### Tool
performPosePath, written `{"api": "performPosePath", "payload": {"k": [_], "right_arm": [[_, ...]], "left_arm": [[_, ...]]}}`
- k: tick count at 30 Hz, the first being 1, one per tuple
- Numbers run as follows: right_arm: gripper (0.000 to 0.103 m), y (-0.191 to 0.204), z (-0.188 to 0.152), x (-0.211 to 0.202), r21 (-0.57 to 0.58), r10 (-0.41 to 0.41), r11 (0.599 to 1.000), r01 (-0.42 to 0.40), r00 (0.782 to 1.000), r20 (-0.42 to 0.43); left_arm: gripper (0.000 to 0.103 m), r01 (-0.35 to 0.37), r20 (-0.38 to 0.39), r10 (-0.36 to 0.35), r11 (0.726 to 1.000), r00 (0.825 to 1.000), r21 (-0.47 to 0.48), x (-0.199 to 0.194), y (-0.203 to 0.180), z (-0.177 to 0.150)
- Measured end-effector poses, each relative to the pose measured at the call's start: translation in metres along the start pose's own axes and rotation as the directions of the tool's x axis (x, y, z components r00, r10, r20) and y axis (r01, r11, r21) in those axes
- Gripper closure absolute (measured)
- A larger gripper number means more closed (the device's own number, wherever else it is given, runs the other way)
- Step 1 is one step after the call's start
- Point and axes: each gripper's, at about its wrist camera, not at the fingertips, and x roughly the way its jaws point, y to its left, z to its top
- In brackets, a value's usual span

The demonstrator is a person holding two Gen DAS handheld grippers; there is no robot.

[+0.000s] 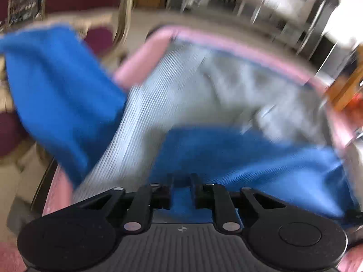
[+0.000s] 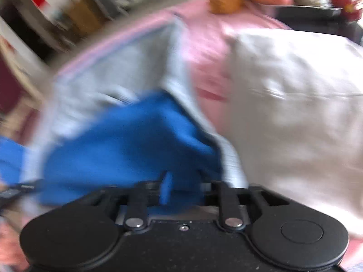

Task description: Fold clothes

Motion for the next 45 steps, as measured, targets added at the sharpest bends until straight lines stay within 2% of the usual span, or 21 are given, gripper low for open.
{"api": "performPosePath", "payload": {"k": [4,8,11,12,16,19,23,27,29,30,31,32,33,34,35,37,38,40,42,44,45], "right_arm": [[0.103,-0.023,-0.006,-0.010,0.099,0.032,0.995,-0.032,0.999,0.000],[0.103,-0.017,-0.008,-0.016,0.065,0.026,0.998,-0.027,1.000,0.018],[0.077,-0.017,-0.004,-0.033,0.046,0.087,0.995,-0.092,0.992,0.095],[0.073,-0.016,-0.004,-0.040,0.044,0.107,0.992,-0.114,0.985,0.136],[0.073,-0.013,0.001,-0.052,0.037,0.145,0.987,-0.159,0.957,0.252],[0.073,-0.011,0.011,-0.048,0.073,0.167,0.978,-0.196,0.943,0.288],[0.073,-0.007,0.030,-0.028,0.144,0.278,0.937,-0.319,0.928,0.247],[0.073,0.003,0.045,0.006,0.205,0.418,0.871,-0.446,0.893,0.164],[0.073,0.008,0.051,0.027,0.233,0.480,0.836,-0.496,0.868,0.125],[0.073,0.010,0.052,0.036,0.247,0.491,0.828,-0.503,0.864,0.113],[0.073,0.011,0.053,0.044,0.258,0.488,0.828,-0.498,0.866,0.104],[0.073,0.011,0.053,0.051,0.262,0.458,0.845,-0.466,0.884,0.097],[0.076,0.010,0.054,0.057,0.268,0.422,0.862,-0.431,0.902,0.093],[0.084,0.005,0.054,0.062,0.284,0.385,0.873,-0.398,0.917,0.100],[0.087,-0.001,0.053,0.063,0.313,0.366,0.868,-0.385,0.923,0.120],[0.102,-0.016,0.051,0.060,0.379,0.305,0.858,-0.347,0.938,0.166],[0.103,-0.023,0.049,0.056,0.407,0.273,0.852,-0.330,0.943,0.193],[0.103,-0.031,0.046,0.048,0.434,0.218,0.849,-0.301,0.948,0.231],[0.099,-0.037,0.042,0.040,0.458,0.172,0.844,-0.279,0.950,0.261],[0.091,-0.037,0.038,0.030,0.461,0.180,0.840,-0.285,0.949,0.259],[0.081,-0.037,0.035,0.025,0.463,0.184,0.838,-0.289,0.948,0.258]], "left_arm": [[0.087,-0.055,0.004,0.054,0.998,0.999,0.017,-0.003,0.003,-0.003],[0.087,-0.072,0.026,0.073,0.997,0.997,-0.025,-0.014,0.013,-0.007],[0.088,-0.066,0.049,0.070,0.995,0.996,-0.069,-0.026,0.022,-0.010],[0.088,-0.054,0.063,0.059,0.995,0.996,-0.081,-0.030,0.024,-0.009],[0.088,0.020,0.122,-0.010,0.997,0.992,-0.080,-0.041,0.019,0.002],[0.088,0.080,0.114,-0.073,0.995,0.991,-0.064,-0.037,0.008,0.015],[0.087,0.153,0.074,-0.152,0.988,0.986,-0.003,-0.018,-0.013,0.033],[0.087,0.211,0.010,-0.211,0.977,0.977,0.008,0.012,-0.023,0.042],[0.087,0.198,0.009,-0.198,0.980,0.980,-0.016,0.026,-0.021,0.044],[0.088,0.180,0.006,-0.180,0.983,0.984,-0.032,0.033,-0.018,0.043],[0.086,0.167,0.009,-0.167,0.984,0.986,-0.056,0.039,-0.014,0.043],[0.089,0.161,0.019,-0.160,0.983,0.987,-0.085,0.043,-0.009,0.042],[0.090,0.156,0.023,-0.154,0.982,0.988,-0.111,0.045,-0.006,0.042],[0.090,0.153,0.023,-0.151,0.979,0.988,-0.133,0.045,-0.003,0.042],[0.090,0.148,0.027,-0.146,0.978,0.989,-0.144,0.045,-0.002,0.042],[0.090,0.136,0.039,-0.131,0.980,0.991,-0.146,0.043,-0.002,0.040],[0.090,0.127,0.047,-0.121,0.982,0.992,-0.141,0.042,-0.004,0.040],[0.090,0.072,0.076,-0.063,0.990,0.995,-0.122,0.036,-0.008,0.037],[0.092,0.007,0.100,0.003,0.995,0.995,-0.097,0.025,-0.008,0.036],[0.092,-0.038,0.117,0.047,0.996,0.992,-0.081,0.012,-0.004,0.034],[0.091,-0.035,0.120,0.045,0.996,0.992,-0.082,0.004,0.000,0.033]]}}
